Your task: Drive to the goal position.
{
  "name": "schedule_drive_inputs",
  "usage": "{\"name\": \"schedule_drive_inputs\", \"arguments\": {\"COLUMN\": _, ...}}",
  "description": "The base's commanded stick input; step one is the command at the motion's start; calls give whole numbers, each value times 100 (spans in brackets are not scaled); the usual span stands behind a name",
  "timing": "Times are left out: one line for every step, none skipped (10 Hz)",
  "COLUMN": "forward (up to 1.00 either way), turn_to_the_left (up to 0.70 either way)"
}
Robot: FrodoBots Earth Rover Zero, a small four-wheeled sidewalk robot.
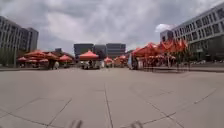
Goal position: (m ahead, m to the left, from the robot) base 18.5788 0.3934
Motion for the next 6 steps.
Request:
{"name": "schedule_drive_inputs", "arguments": {"forward": 85, "turn_to_the_left": 3}}
{"name": "schedule_drive_inputs", "arguments": {"forward": 85, "turn_to_the_left": 0}}
{"name": "schedule_drive_inputs", "arguments": {"forward": 85, "turn_to_the_left": 0}}
{"name": "schedule_drive_inputs", "arguments": {"forward": 85, "turn_to_the_left": -1}}
{"name": "schedule_drive_inputs", "arguments": {"forward": 85, "turn_to_the_left": -2}}
{"name": "schedule_drive_inputs", "arguments": {"forward": 85, "turn_to_the_left": -2}}
